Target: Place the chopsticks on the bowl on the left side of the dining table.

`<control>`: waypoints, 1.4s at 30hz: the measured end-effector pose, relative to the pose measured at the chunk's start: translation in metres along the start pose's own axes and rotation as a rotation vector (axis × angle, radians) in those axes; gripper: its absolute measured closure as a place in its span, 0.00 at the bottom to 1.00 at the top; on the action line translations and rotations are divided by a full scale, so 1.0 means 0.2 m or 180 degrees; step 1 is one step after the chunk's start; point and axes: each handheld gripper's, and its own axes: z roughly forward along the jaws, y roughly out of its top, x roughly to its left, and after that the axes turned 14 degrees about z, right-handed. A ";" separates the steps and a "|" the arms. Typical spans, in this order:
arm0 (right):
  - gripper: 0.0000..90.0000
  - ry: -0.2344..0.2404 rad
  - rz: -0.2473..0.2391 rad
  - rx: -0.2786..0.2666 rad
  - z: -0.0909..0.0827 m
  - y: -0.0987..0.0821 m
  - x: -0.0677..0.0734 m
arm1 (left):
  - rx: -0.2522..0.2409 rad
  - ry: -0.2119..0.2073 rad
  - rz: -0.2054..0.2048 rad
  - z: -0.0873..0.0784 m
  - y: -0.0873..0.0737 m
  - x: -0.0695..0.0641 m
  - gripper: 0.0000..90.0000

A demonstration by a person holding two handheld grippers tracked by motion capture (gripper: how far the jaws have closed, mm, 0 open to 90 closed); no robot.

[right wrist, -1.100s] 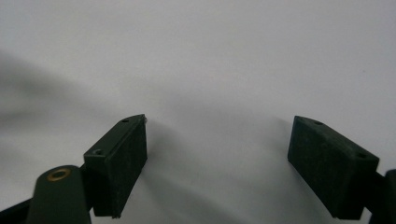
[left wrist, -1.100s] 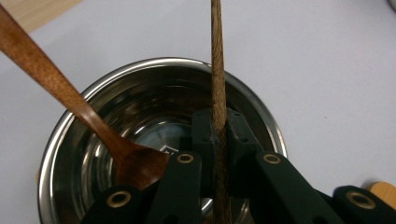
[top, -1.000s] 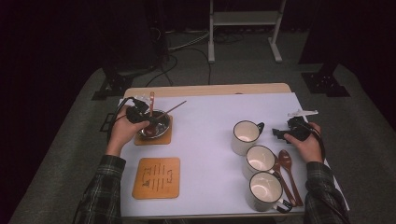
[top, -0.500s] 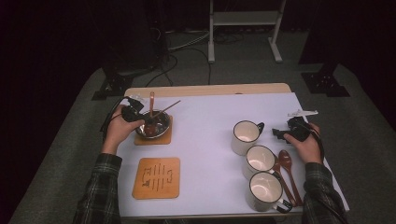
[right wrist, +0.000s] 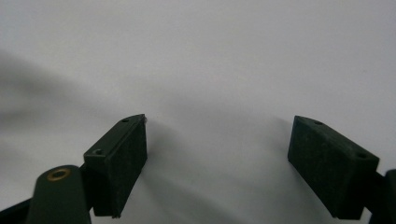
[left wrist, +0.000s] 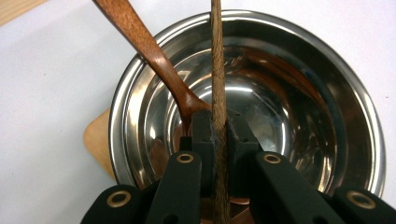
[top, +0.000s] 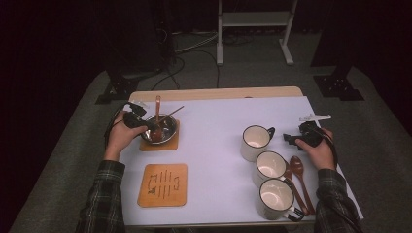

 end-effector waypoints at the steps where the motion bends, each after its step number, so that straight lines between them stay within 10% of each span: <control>1: 0.20 0.0000 -0.0001 0.0000 0.00 0.00 0.00 | -0.0001 -0.0008 -0.0008 0.00 0.00 0.00 0.94; 24: 0.20 0.0002 0.0002 0.0001 0.00 0.00 0.00 | -0.0107 -0.0041 -0.0136 -0.03 -0.04 0.02 0.84; 42: 0.20 0.0001 0.0002 0.0003 0.00 0.00 0.00 | -0.0285 0.0087 0.0012 -0.13 0.06 -0.06 0.36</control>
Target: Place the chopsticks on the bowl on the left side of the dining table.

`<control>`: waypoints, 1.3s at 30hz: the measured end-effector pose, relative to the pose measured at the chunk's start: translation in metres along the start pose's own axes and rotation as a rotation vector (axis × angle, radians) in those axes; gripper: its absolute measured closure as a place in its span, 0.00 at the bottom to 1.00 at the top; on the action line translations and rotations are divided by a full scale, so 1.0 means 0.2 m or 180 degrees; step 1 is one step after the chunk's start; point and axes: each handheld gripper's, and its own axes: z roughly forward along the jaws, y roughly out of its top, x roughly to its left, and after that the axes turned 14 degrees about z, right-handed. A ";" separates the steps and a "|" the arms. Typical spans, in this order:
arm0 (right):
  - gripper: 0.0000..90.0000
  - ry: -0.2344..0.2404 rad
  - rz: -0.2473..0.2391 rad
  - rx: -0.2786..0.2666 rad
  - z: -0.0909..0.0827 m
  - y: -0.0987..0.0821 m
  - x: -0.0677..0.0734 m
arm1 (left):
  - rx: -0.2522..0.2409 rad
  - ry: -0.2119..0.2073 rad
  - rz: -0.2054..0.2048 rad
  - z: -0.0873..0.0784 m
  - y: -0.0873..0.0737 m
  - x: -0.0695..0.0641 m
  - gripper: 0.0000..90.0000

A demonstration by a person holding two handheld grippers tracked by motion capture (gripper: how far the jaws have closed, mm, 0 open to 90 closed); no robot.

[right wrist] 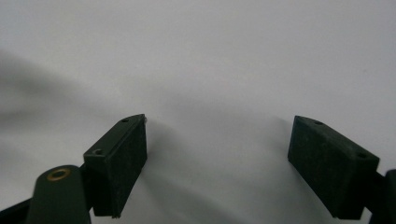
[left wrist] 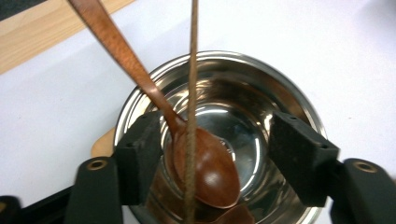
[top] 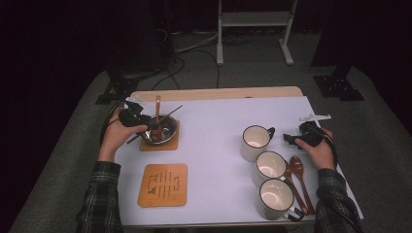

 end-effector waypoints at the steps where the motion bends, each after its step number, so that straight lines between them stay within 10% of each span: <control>1: 0.20 0.0000 0.0001 0.0000 0.00 0.00 0.00 | 0.0005 -0.0008 0.0016 0.00 0.00 -0.01 0.33; 18: 0.20 -0.0003 -0.0002 0.0008 0.00 0.00 0.00 | -0.0033 -0.0101 -0.0026 0.00 0.06 -0.13 0.12; 39: 0.20 -0.0011 0.0004 0.0010 0.00 0.00 0.00 | 0.0099 -0.0182 0.0166 0.07 0.15 -0.40 0.11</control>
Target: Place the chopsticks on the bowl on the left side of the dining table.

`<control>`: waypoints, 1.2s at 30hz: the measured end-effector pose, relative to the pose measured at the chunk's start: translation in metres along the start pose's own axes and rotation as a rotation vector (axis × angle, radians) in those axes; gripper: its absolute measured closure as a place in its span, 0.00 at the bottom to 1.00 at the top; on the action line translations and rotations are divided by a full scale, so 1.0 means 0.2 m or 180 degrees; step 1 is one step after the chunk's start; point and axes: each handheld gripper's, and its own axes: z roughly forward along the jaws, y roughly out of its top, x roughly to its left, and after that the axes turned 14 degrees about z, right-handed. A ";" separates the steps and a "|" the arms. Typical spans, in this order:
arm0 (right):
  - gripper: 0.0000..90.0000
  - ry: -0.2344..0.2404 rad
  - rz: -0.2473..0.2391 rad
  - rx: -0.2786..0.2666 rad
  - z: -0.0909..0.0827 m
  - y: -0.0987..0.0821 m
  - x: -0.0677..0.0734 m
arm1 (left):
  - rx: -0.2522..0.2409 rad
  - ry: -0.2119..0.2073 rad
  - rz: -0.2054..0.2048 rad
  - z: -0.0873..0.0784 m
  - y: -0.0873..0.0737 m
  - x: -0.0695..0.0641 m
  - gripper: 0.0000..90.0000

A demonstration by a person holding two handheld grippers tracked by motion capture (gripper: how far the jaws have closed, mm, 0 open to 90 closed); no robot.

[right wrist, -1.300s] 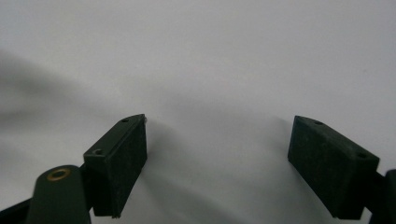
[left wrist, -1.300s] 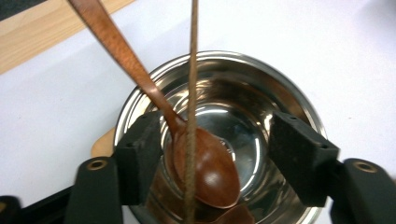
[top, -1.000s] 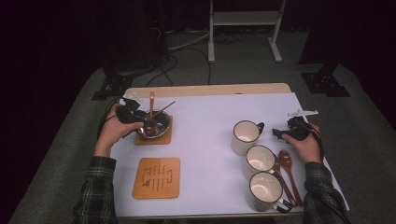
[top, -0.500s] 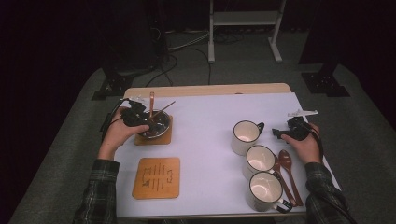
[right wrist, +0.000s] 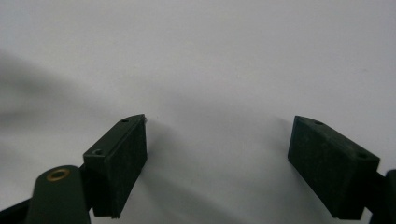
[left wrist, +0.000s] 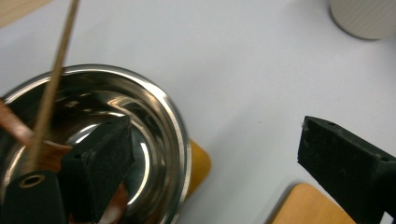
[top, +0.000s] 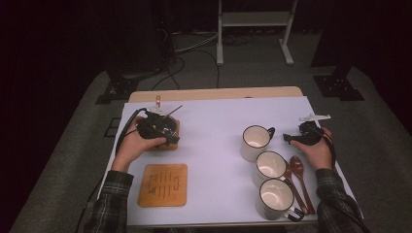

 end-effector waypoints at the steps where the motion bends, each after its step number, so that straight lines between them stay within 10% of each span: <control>1: 0.20 0.0000 0.0000 0.0000 0.00 0.00 0.00 | 0.0006 -0.0006 0.0015 0.01 0.00 -0.01 0.11; 36: 0.20 0.0001 0.0000 0.0000 0.00 0.00 0.00 | 0.0036 -0.0359 0.0438 0.18 0.06 -0.46 0.11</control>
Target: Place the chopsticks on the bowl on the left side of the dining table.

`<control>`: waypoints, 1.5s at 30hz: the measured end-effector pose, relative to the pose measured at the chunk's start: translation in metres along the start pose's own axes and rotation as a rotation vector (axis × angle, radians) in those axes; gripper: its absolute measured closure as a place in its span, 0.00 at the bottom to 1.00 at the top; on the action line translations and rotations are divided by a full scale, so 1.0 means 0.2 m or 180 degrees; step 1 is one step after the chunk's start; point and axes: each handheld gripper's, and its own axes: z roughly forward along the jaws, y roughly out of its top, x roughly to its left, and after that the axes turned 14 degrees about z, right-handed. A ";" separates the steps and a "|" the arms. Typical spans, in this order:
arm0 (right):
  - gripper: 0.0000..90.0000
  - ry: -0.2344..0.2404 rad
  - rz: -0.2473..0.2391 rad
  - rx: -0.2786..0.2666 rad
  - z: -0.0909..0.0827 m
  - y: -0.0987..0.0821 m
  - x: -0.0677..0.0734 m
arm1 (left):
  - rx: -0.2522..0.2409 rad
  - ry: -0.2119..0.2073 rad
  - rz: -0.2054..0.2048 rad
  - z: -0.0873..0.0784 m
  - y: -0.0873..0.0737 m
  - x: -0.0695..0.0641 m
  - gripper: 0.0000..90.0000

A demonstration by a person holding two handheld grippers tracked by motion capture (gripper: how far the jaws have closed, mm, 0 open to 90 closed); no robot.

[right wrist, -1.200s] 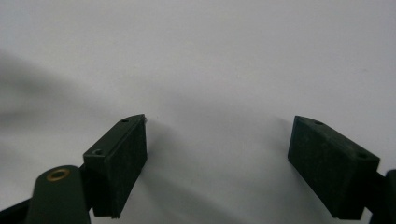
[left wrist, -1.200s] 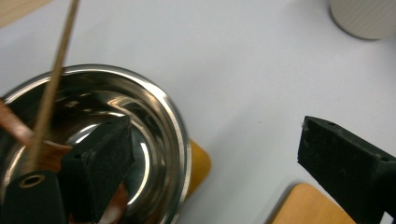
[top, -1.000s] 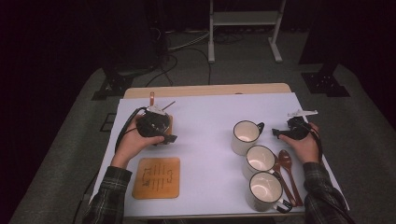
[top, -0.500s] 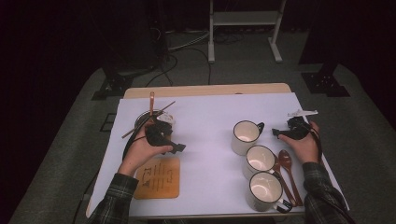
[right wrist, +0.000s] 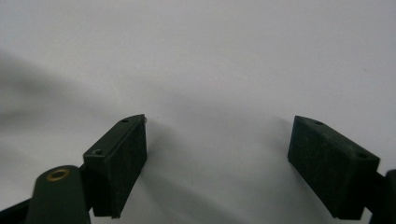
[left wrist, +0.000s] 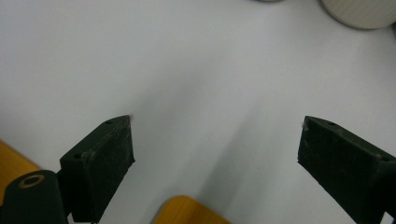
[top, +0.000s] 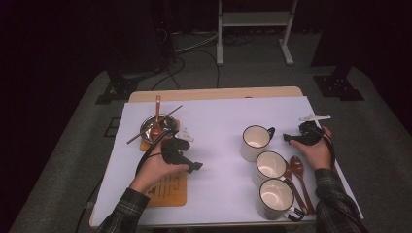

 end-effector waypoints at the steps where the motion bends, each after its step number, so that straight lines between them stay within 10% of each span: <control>1: 0.20 -0.0001 0.0001 0.0001 0.00 0.00 0.00 | 0.0005 -0.0008 0.0026 0.01 0.00 -0.01 0.11; 17: 0.20 0.0002 -0.0001 0.0000 0.00 0.00 0.00 | 0.0208 -0.0103 0.0210 0.20 0.00 -0.16 0.11; 45: 0.32 -0.0076 -0.0030 0.0120 -0.04 0.05 0.06 | 0.0232 0.0022 0.0335 0.27 0.00 -0.24 0.03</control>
